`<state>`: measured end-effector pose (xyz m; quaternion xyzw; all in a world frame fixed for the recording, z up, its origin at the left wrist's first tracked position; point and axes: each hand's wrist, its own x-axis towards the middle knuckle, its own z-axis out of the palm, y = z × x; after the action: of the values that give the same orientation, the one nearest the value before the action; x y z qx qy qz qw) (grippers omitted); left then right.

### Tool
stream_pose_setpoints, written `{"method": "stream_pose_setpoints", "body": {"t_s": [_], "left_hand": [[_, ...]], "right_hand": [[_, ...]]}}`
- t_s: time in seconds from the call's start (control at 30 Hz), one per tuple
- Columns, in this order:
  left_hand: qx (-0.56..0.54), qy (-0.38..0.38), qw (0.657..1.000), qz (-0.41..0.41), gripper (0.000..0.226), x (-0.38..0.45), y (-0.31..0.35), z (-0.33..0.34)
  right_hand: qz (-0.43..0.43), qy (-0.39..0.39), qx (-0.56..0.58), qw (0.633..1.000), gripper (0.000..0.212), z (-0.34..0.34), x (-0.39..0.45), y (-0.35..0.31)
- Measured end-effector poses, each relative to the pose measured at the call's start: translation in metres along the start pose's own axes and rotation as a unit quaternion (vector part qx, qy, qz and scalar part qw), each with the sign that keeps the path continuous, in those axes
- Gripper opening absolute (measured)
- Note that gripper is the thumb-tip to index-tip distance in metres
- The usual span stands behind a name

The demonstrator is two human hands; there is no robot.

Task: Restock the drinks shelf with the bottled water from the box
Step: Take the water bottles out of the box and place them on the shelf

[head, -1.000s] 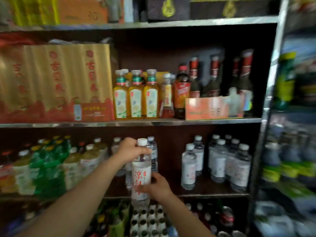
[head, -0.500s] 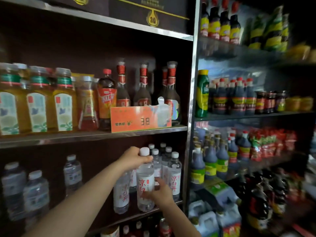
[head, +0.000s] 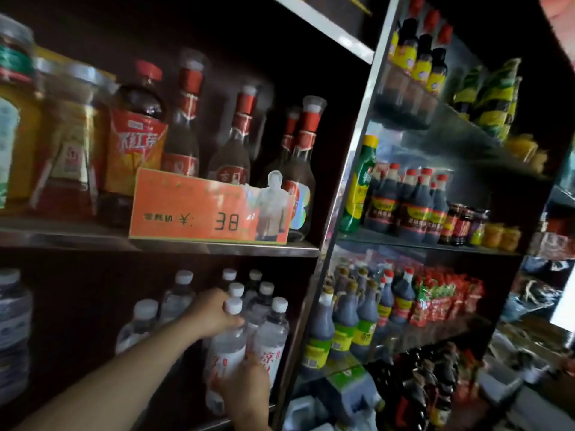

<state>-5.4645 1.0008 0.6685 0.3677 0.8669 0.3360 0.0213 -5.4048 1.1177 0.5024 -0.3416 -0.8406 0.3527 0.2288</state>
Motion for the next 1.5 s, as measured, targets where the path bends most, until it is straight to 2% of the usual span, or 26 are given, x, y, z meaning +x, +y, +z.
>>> {"method": "stream_pose_setpoints", "body": {"t_s": [0.1, 0.17, 0.27, 0.4, 0.53, 0.6, 0.67, 0.7, 0.8, 0.87, 0.97, 1.03, 1.17, 1.3, 1.43, 1.5], "left_hand": [[-0.009, 0.004, 1.000, 0.024, 0.033, 0.003, 0.002, 0.006], [-0.017, 0.016, 0.999, 0.028, 0.029, 0.003, 0.007, 0.008], [-0.024, 0.030, 0.999, 0.018, 0.036, 0.002, 0.013, 0.010], [-0.057, 0.028, 0.998, -0.013, 0.040, -0.002, 0.013, 0.014], [-0.102, -0.016, 0.994, -0.047, 0.027, -0.004, 0.002, 0.014], [-0.110, -0.034, 0.990, -0.076, 0.057, -0.011, -0.004, 0.011], [-0.125, -0.054, 0.986, -0.091, 0.072, -0.022, -0.007, 0.006], [-0.136, -0.063, 0.985, -0.089, 0.069, -0.029, -0.009, 0.002], [-0.142, -0.094, 0.981, -0.089, 0.038, -0.051, -0.012, -0.017], [-0.156, -0.095, 0.979, -0.085, 0.044, -0.067, -0.013, -0.034], [-0.193, -0.077, 0.975, -0.074, 0.027, -0.100, -0.015, -0.065], [-0.206, -0.059, 0.972, -0.093, 0.020, -0.131, -0.018, -0.089], [-0.212, -0.022, 0.966, -0.147, 0.045, -0.202, -0.032, -0.141], [-0.185, 0.035, 0.959, -0.210, 0.052, -0.284, -0.074, -0.193], [-0.100, 0.080, 0.949, -0.287, 0.045, -0.382, -0.126, -0.243], [-0.055, 0.061, 0.941, -0.328, 0.033, -0.444, -0.147, -0.266]], "right_hand": [[-0.017, -0.029, -0.050, 0.998, 0.106, -0.027, -0.031, -0.035], [-0.015, -0.038, -0.093, 0.995, 0.094, -0.041, -0.043, -0.048], [0.005, -0.044, -0.114, 0.992, 0.070, -0.050, -0.047, -0.051], [0.004, -0.033, -0.092, 0.995, 0.059, -0.050, -0.053, -0.047], [-0.035, -0.004, -0.087, 0.996, 0.055, -0.050, -0.059, -0.043], [-0.038, 0.010, -0.065, 0.997, 0.056, -0.052, -0.064, -0.043], [-0.045, 0.029, -0.059, 0.997, 0.056, -0.056, -0.067, -0.043], [-0.058, 0.046, -0.066, 0.995, 0.054, -0.060, -0.070, -0.045], [-0.118, 0.109, -0.074, 0.984, 0.047, -0.069, -0.081, -0.057], [-0.141, 0.135, -0.036, 0.980, 0.044, -0.074, -0.091, -0.075], [-0.182, 0.162, 0.026, 0.970, 0.039, -0.077, -0.107, -0.111], [-0.212, 0.138, 0.061, 0.966, 0.032, -0.075, -0.123, -0.137], [-0.269, 0.052, 0.102, 0.956, 0.028, -0.061, -0.166, -0.182], [-0.297, -0.067, 0.111, 0.946, 0.033, -0.033, -0.222, -0.228], [-0.363, -0.159, 0.033, 0.918, 0.037, 0.006, -0.280, -0.272], [-0.402, -0.219, -0.014, 0.889, 0.041, 0.028, -0.315, -0.296]]}}
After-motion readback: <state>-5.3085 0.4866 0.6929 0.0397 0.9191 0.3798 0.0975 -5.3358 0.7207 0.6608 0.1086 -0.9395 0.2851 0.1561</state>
